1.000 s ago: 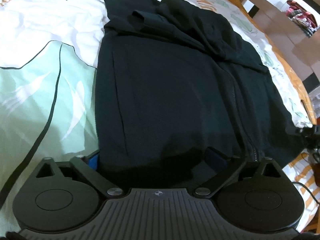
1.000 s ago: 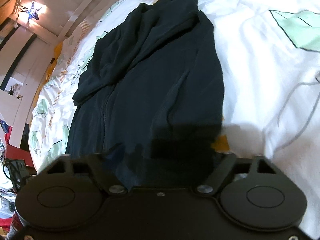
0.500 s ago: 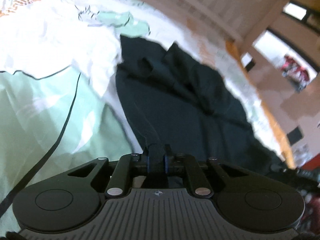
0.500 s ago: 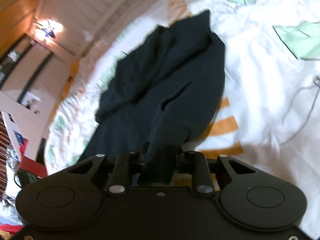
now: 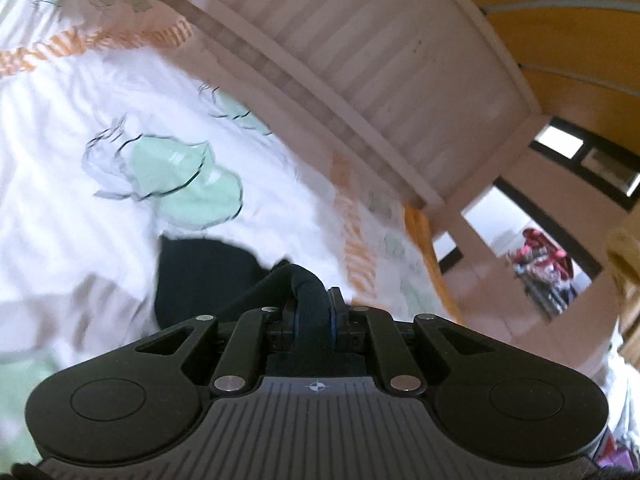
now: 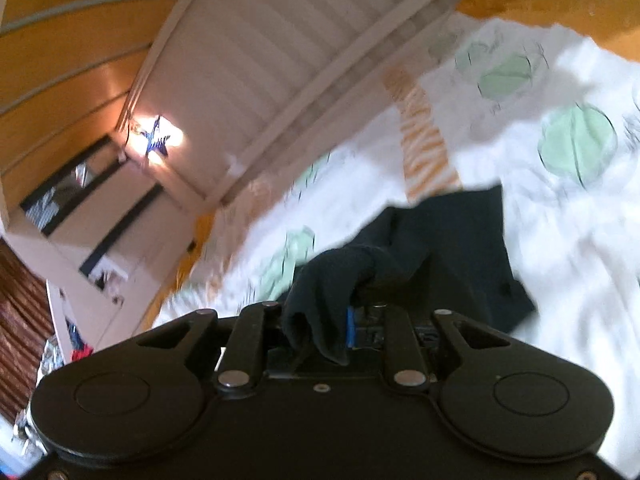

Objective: Fold large clothes

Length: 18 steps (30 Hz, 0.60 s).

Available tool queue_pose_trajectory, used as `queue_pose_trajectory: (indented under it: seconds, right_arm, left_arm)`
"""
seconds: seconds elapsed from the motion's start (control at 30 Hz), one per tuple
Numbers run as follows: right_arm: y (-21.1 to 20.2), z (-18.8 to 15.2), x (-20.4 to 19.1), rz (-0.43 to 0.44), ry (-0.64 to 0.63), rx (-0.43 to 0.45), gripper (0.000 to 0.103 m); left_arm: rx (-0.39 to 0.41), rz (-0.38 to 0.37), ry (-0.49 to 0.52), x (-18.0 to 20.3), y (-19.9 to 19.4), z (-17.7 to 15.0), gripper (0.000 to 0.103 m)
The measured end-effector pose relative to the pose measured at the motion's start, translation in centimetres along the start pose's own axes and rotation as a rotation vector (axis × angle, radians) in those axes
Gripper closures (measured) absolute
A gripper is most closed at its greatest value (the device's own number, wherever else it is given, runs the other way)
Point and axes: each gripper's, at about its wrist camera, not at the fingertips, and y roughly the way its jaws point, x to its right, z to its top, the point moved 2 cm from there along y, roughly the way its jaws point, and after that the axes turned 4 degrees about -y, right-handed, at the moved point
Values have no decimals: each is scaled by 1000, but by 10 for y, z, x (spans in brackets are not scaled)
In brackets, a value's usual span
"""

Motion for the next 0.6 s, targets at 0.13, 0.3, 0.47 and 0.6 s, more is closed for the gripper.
queue_pose_trajectory:
  seconds: [0.13,0.3,0.47,0.6]
  right_arm:
    - [46,27,23,-37,23,7,73]
    - [108,38,54,-148,27,-37,72]
    - [144,34,74,-200,49,-61,65]
    - [150,36,78,-162,68,-46,48]
  left_arm:
    - [-4,49,-46,-12,53,15,91]
    - [-47,173,-60,-44,114,20,90]
    - [-99,191,-147,-79,135,21,82]
    - [-63,155,-189,-88,129,21,44]
